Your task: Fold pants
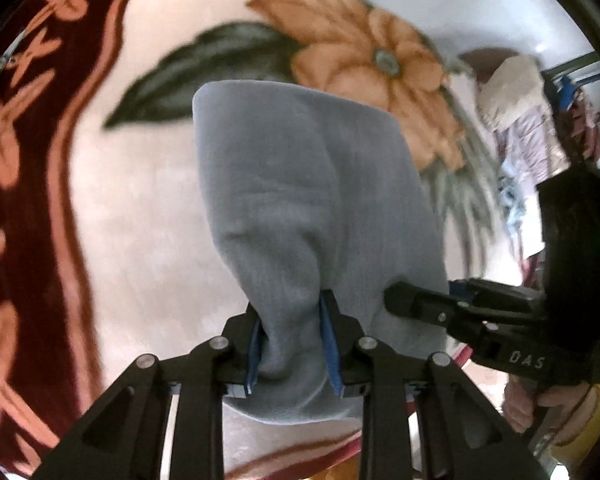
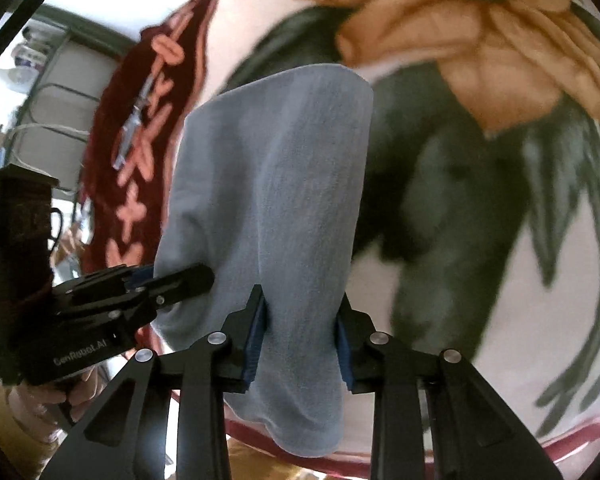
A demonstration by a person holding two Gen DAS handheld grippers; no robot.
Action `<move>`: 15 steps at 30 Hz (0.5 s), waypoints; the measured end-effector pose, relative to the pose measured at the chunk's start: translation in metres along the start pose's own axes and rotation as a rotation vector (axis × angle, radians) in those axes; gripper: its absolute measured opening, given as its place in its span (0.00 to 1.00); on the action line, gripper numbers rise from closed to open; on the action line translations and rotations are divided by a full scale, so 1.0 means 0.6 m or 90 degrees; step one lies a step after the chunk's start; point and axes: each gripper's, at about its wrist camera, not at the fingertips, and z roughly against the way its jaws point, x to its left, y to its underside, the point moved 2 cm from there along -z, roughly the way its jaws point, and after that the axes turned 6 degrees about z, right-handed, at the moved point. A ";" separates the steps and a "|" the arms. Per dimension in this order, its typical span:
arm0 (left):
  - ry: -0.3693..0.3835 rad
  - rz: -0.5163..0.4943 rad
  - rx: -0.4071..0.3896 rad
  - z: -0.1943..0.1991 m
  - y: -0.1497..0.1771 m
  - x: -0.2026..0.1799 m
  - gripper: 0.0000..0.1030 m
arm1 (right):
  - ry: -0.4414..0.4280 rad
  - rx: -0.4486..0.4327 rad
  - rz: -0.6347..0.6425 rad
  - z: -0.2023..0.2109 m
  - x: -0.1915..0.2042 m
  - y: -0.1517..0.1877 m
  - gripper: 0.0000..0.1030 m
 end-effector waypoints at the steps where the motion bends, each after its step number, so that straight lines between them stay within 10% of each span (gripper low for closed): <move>1: -0.017 -0.002 0.003 -0.012 0.008 0.000 0.29 | 0.015 0.005 0.003 -0.011 -0.005 0.006 0.32; 6: -0.100 -0.016 -0.008 -0.050 0.026 0.003 0.51 | 0.033 0.006 -0.010 -0.042 -0.028 0.017 0.38; 15: -0.139 0.013 -0.034 -0.011 0.046 0.023 0.51 | 0.056 -0.011 0.010 0.014 -0.017 0.030 0.39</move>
